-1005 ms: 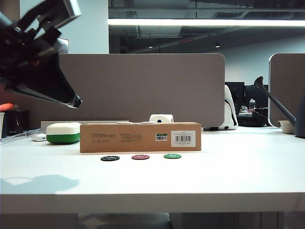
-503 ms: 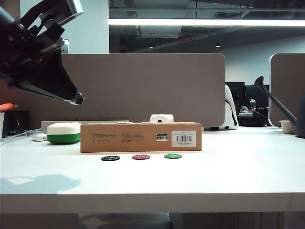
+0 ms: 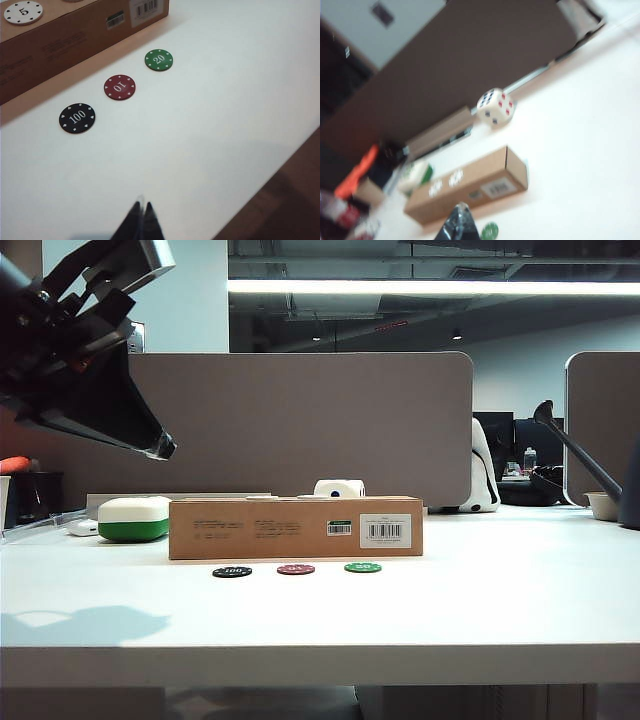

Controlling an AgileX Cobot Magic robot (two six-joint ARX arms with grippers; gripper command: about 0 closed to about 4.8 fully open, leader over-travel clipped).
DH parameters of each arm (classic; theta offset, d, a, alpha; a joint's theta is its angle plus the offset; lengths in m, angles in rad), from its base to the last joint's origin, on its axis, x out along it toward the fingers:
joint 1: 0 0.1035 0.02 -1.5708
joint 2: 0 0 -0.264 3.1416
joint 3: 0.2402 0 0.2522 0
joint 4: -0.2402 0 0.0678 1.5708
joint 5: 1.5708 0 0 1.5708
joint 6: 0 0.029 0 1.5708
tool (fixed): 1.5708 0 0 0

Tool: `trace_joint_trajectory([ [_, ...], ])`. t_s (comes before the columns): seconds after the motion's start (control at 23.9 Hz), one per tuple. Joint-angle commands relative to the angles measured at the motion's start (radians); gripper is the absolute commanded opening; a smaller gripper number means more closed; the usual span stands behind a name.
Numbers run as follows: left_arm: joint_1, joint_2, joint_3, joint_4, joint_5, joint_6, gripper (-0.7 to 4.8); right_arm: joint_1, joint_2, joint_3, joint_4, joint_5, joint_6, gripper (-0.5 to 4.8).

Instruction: Push the chip, whose value equals the sum of all the chip values on the rectangular box, forward next to the box.

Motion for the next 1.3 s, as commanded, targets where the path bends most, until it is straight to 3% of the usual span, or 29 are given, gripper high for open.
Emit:
trace_joint_trajectory([
  [0.04,0.0,-0.002,0.005,0.013,0.004,0.0,-0.05,0.05,0.158,0.081,0.01,-0.04,-0.085,-0.04],
  [0.21,0.0,-0.003,0.005,0.048,0.004,0.0,-0.05,0.161,0.341,0.159,-0.008,-0.037,-0.126,-0.04],
  [0.29,0.0,-0.003,0.005,0.135,0.004,0.0,-0.05,0.285,0.53,0.222,-0.011,-0.028,-0.193,-0.04],
  [0.5,0.006,-0.003,0.013,0.242,0.004,0.0,-0.05,0.391,0.737,0.275,-0.006,-0.029,-0.196,0.0],
  [0.88,0.073,0.034,0.196,-0.137,0.006,0.0,-0.05,0.51,0.946,0.359,0.062,-0.034,-0.201,0.03],
  [1.05,0.158,0.12,0.262,-0.132,0.005,0.0,-0.05,0.535,0.953,0.359,0.102,-0.019,-0.2,0.03],
  [1.3,0.195,0.275,0.413,-0.115,0.004,0.0,-0.05,0.547,0.953,0.359,0.074,-0.007,-0.201,-0.01],
])
